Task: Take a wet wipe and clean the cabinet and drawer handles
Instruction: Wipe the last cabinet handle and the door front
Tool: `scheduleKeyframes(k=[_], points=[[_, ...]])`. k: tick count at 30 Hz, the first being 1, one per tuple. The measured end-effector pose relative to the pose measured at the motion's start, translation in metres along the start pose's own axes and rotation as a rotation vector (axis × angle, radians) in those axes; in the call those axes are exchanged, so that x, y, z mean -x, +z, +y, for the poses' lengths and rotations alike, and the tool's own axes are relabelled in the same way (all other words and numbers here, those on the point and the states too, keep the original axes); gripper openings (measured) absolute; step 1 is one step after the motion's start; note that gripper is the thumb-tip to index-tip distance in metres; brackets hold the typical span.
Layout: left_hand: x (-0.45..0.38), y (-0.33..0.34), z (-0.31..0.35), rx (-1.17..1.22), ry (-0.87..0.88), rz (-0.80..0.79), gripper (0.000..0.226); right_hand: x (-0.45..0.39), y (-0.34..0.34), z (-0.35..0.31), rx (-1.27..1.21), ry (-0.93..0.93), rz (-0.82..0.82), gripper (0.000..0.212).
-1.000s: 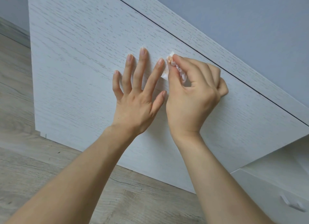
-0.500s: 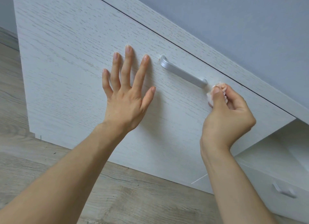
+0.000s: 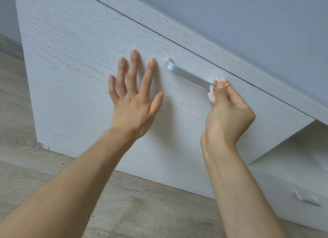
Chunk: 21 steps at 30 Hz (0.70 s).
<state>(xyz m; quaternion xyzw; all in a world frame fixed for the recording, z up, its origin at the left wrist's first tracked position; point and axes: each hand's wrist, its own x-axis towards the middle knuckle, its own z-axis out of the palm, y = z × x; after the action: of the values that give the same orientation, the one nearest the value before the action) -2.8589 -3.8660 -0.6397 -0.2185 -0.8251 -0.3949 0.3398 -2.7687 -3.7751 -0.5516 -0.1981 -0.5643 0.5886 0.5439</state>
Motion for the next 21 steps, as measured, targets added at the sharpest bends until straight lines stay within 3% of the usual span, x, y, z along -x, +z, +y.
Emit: scheduleKeyframes(k=[5,11,17,21], points=[[0.000,-0.004,0.001,0.012,-0.009,-0.021,0.063,0.007,-0.004,-0.002,0.016,-0.034,0.006,0.016],[0.004,-0.027,-0.014,-0.102,0.058,-0.123,0.063,0.016,-0.012,-0.009,0.102,-0.083,-0.267,0.013],[-0.013,-0.074,-0.017,-0.274,0.110,-0.309,0.065,-0.002,0.000,-0.039,0.142,-0.061,-0.323,0.007],[-0.047,-0.123,0.005,-0.346,0.000,-0.393,0.065,-0.023,0.011,-0.094,0.270,-0.050,-0.436,0.009]])
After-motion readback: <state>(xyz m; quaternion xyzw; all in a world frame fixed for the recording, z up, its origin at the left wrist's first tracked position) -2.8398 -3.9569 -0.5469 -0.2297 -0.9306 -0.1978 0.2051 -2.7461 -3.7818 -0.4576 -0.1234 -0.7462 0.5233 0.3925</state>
